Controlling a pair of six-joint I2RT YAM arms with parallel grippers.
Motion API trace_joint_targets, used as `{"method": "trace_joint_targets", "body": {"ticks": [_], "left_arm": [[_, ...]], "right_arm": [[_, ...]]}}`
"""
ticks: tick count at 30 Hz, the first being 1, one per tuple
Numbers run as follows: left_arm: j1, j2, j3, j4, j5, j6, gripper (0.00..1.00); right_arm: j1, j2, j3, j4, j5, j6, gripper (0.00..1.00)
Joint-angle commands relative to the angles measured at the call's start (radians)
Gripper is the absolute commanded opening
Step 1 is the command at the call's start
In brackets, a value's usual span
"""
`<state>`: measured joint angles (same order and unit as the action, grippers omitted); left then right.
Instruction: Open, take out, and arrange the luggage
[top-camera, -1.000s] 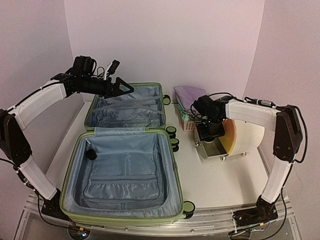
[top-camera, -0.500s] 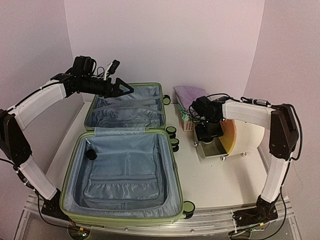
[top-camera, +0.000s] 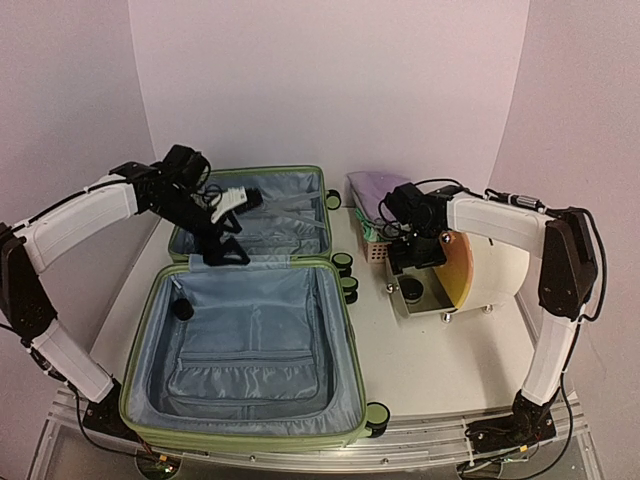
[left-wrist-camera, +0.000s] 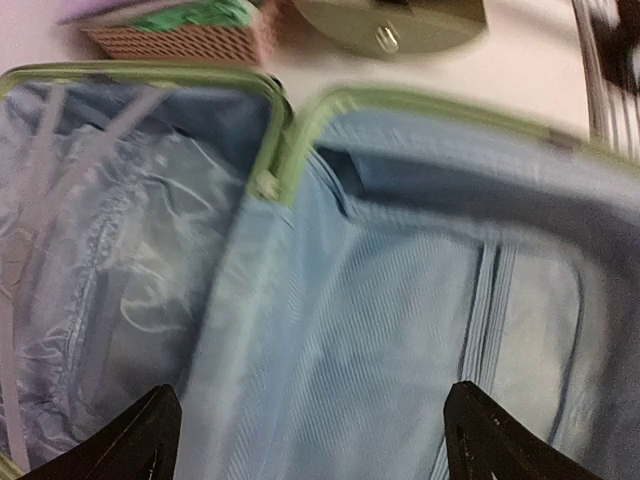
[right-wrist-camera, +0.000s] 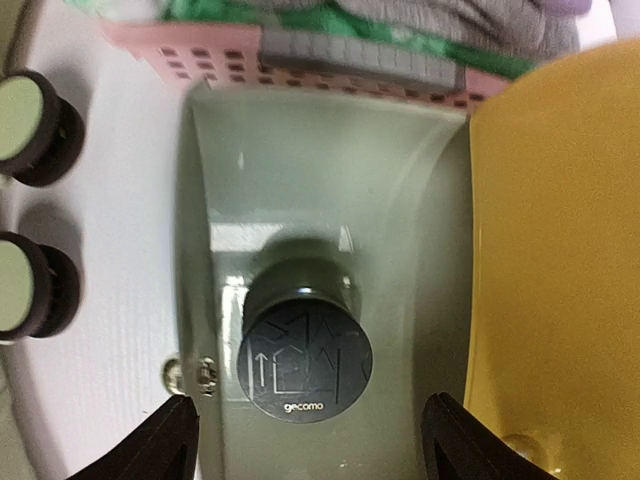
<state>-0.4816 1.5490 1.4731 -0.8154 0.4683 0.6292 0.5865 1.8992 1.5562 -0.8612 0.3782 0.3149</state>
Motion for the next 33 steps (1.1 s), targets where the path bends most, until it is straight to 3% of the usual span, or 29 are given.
{"method": "trace_joint_targets", "body": {"ticks": [1,8,12,20,29,33], "left_arm": [[-0.130,-0.131,-0.181,-0.251,-0.330,0.473,0.90],[-0.140,-0.124,-0.300,-0.334,-0.636,0.612,0.92],[-0.140,-0.117,-0.406,-0.189,-0.744,0.673,0.79],[-0.092,-0.048,-0.515,0.028,-0.804,0.735,0.73],[-0.043,0.002,-0.561,0.167,-0.817,0.783,0.77],[-0.027,0.035,-0.581,0.195,-0.838,0.792,0.72]], "right_arm": [[-0.005,-0.058,0.104,-0.007,-0.043,-0.040,0.78],[-0.002,-0.063,0.172,-0.006,-0.075,-0.076,0.79],[0.000,-0.060,0.176,-0.005,-0.074,-0.080,0.79],[0.005,-0.059,0.172,0.001,-0.082,-0.082,0.79],[0.016,-0.065,0.150,0.024,-0.103,-0.074,0.79],[0.021,-0.066,0.145,0.031,-0.106,-0.076,0.79]]}}
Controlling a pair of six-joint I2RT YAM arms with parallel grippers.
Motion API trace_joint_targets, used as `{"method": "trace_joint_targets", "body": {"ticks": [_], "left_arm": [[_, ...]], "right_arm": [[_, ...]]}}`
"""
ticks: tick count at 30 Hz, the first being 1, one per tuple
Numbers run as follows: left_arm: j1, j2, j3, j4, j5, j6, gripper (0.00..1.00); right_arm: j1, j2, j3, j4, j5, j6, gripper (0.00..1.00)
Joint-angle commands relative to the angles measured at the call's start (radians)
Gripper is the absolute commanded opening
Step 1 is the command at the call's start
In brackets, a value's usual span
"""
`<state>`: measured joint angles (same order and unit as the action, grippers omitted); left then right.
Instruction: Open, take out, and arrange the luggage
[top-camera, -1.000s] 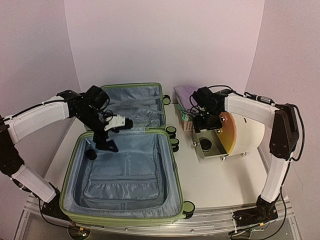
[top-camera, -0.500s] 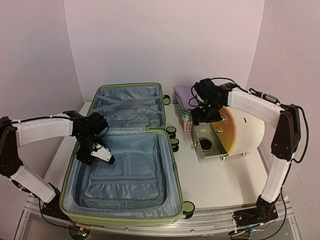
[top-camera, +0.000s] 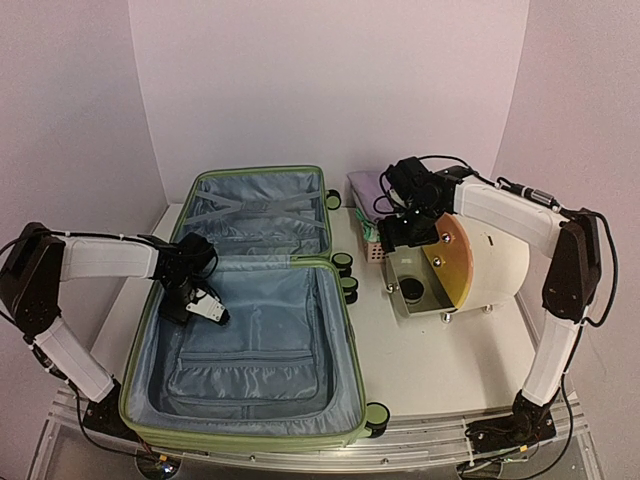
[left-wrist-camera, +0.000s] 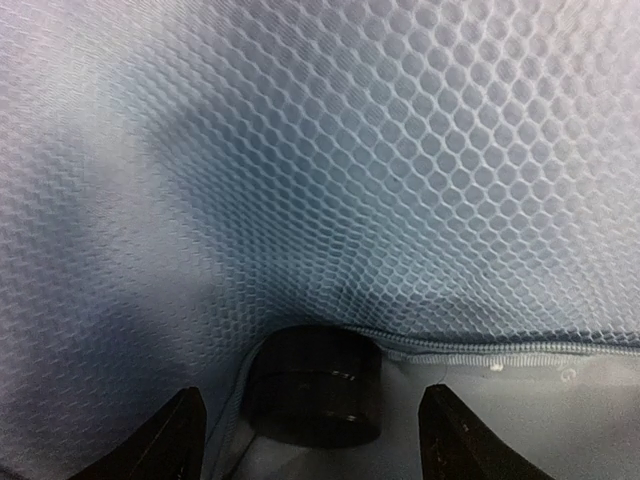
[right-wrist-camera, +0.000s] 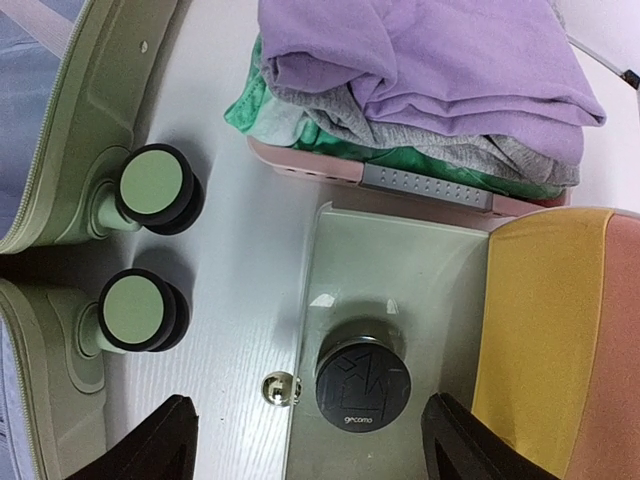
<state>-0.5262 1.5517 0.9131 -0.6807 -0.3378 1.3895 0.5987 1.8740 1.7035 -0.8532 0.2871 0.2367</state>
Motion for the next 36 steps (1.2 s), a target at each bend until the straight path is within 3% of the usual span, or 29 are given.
{"method": "trace_joint_targets", "body": {"ticks": [1,3,7,10,14,19,23,26,31,36], "left_arm": [[0.021,0.040,-0.020,0.053,-0.031,0.028,0.69],[0.021,0.048,-0.020,0.050,-0.028,0.024,0.65],[0.022,0.055,0.001,0.026,-0.011,0.003,0.45],[0.022,0.063,0.050,-0.042,0.026,-0.047,0.39],[0.022,0.114,0.210,-0.210,0.131,-0.203,0.16],[0.013,0.179,0.416,-0.415,0.289,-0.399,0.00],[0.011,0.234,0.671,-0.599,0.547,-0.578,0.00],[0.011,0.299,0.888,-0.654,0.760,-0.766,0.00],[0.041,0.295,1.018,-0.484,0.936,-1.133,0.00],[0.149,0.283,1.019,-0.271,0.966,-1.570,0.00]], "right_arm": [[0.011,-0.041,-0.001,0.023,-0.015,0.001,0.79],[0.013,-0.042,-0.005,0.026,-0.015,0.001,0.79],[0.015,-0.044,-0.010,0.029,-0.015,0.002,0.79],[0.016,-0.044,-0.012,0.030,-0.017,0.002,0.79],[0.018,-0.051,-0.005,0.032,-0.028,0.005,0.79],[0.019,-0.071,0.012,0.038,-0.066,0.011,0.79],[0.020,-0.101,0.022,0.075,-0.134,0.001,0.79],[0.029,-0.156,-0.003,0.197,-0.235,-0.013,0.79],[0.091,-0.202,-0.051,0.458,-0.297,-0.016,0.79],[0.177,-0.170,-0.056,0.698,-0.217,0.109,0.80]]}}
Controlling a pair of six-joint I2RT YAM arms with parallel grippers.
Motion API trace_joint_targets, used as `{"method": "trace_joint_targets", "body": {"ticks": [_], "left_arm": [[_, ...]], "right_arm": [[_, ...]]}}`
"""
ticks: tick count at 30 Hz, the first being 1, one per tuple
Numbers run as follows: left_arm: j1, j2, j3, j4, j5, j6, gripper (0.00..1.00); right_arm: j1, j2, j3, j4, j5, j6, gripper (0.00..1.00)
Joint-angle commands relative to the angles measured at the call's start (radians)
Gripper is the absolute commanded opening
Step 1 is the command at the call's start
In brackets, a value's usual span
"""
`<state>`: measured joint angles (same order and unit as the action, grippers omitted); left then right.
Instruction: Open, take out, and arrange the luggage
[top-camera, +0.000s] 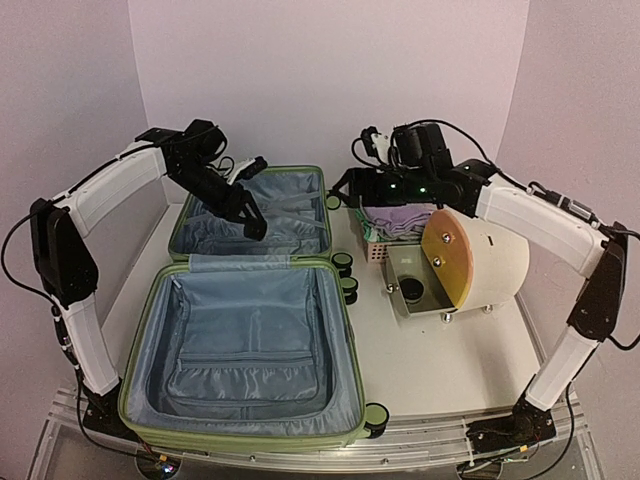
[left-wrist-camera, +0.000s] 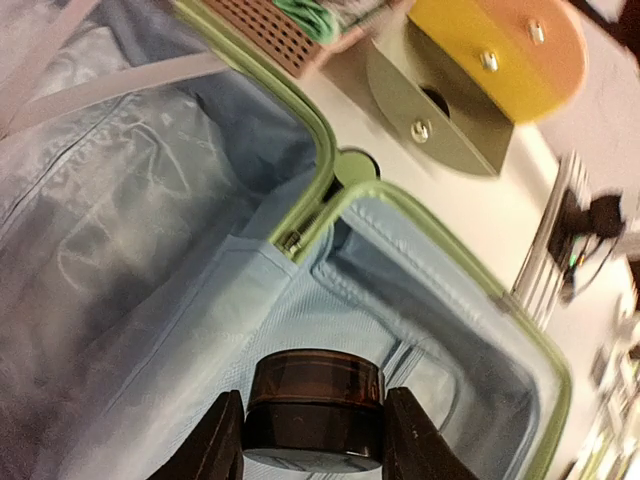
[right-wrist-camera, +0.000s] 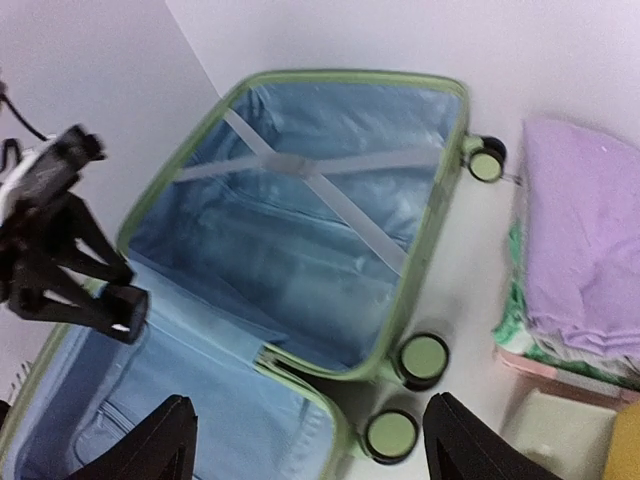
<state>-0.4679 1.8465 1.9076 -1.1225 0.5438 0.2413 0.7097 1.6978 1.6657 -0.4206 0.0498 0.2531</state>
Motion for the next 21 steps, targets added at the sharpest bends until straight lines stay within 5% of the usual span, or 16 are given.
{"method": "trace_joint_targets", "body": {"ticks": [1,4,7,14,21], "left_arm": [[0.105,-0.013,0.016,0.189,0.081,-0.460,0.00],[0.121,-0.022,-0.025,0.241,0.090,-0.629,0.00],[0.121,-0.032,-0.077,0.282,0.150,-0.737,0.00],[0.121,-0.051,-0.113,0.347,0.157,-0.789,0.00],[0.121,-0.069,-0.131,0.377,0.172,-0.804,0.00]], "right_arm": [[0.081,0.011,-0.034,0.302,0.031,0.108,0.80],[0.157,0.061,-0.078,0.495,0.079,0.193,0.81],[0.198,0.140,-0.055,0.565,0.088,0.248,0.98],[0.260,0.348,0.129,0.594,0.116,0.258,0.98],[0.260,0.430,0.195,0.595,0.231,0.293,0.86]]}}
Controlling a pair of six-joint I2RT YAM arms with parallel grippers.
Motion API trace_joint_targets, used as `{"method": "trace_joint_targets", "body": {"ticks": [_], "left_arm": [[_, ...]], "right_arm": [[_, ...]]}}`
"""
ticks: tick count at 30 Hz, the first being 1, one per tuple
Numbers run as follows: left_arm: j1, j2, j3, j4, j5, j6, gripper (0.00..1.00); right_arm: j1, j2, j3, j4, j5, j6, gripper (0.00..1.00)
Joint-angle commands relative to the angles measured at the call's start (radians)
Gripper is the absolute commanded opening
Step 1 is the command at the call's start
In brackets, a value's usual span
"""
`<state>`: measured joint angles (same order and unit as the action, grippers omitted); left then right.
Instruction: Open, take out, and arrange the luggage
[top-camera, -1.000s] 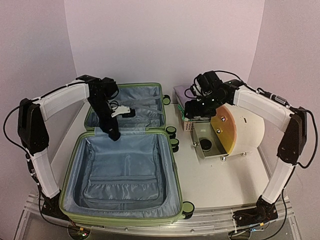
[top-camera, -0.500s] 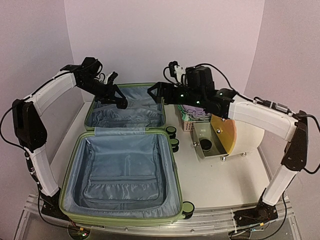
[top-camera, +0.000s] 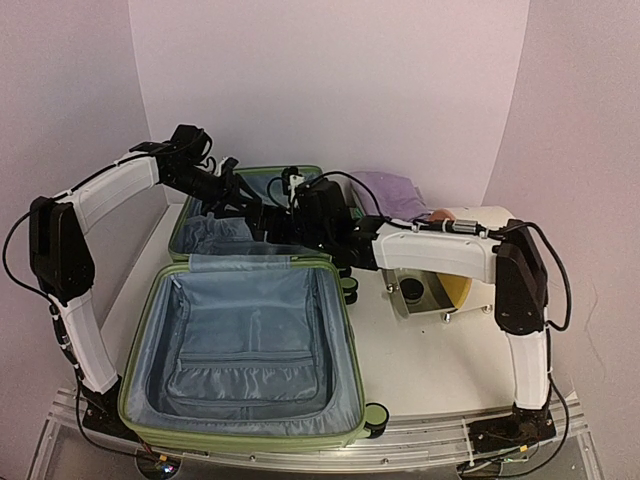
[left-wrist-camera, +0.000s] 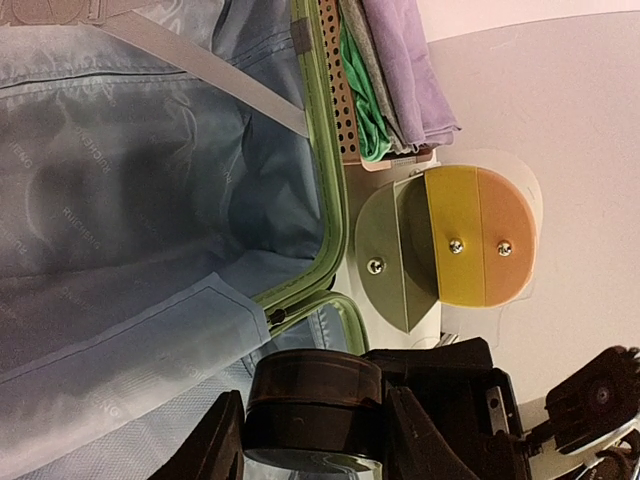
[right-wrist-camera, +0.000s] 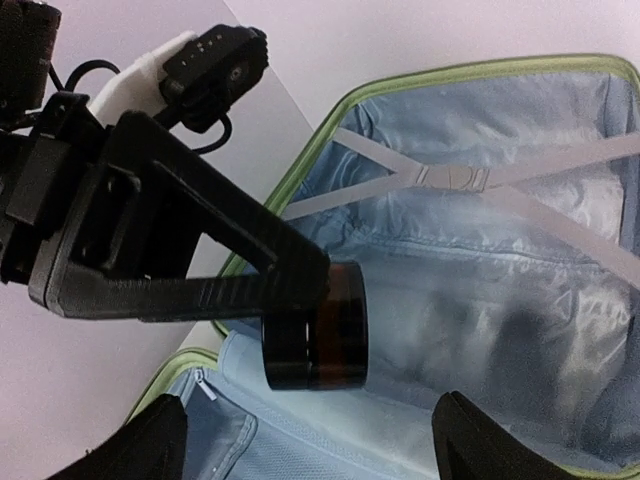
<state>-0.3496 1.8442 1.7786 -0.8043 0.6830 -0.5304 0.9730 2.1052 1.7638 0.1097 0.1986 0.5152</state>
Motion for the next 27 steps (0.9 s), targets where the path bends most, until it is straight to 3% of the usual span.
{"method": "trace_joint_targets", "body": {"ticks": [1,5,11,13,19,22,23,24,25,27], "left_arm": [[0.003,-0.067,-0.009,0.061,0.036,-0.034,0.00],[0.003,-0.066,-0.003,0.075,0.047,-0.037,0.00],[0.002,-0.068,0.007,0.085,0.054,-0.037,0.00],[0.003,-0.068,0.005,0.088,0.061,-0.038,0.00],[0.003,-0.069,0.003,0.091,0.066,-0.035,0.00],[0.003,-0.068,-0.003,0.091,0.070,-0.021,0.00],[0.003,-0.068,-0.003,0.089,0.068,-0.011,0.21],[0.003,-0.069,-0.002,0.086,0.065,-0.005,0.36],[0.003,-0.071,0.003,0.080,0.047,0.020,0.67],[0.003,-0.071,0.016,0.061,0.019,0.054,0.90]], "right_arm": [[-0.003,0.035,0.121,0.065,0.082,0.031,0.82],[-0.003,0.085,0.156,0.065,0.083,0.030,0.69],[-0.002,0.119,0.181,0.064,0.076,0.027,0.64],[-0.003,0.132,0.195,0.064,0.078,0.021,0.55],[-0.005,0.123,0.200,0.065,0.106,0.011,0.11],[-0.014,0.096,0.170,0.065,0.102,0.031,0.05],[-0.022,0.078,0.143,0.065,0.085,0.055,0.03],[-0.028,0.058,0.124,0.065,0.072,0.085,0.01],[-0.042,0.029,0.062,0.067,0.050,0.147,0.00],[-0.054,-0.027,-0.015,0.080,0.028,0.210,0.00]]}}
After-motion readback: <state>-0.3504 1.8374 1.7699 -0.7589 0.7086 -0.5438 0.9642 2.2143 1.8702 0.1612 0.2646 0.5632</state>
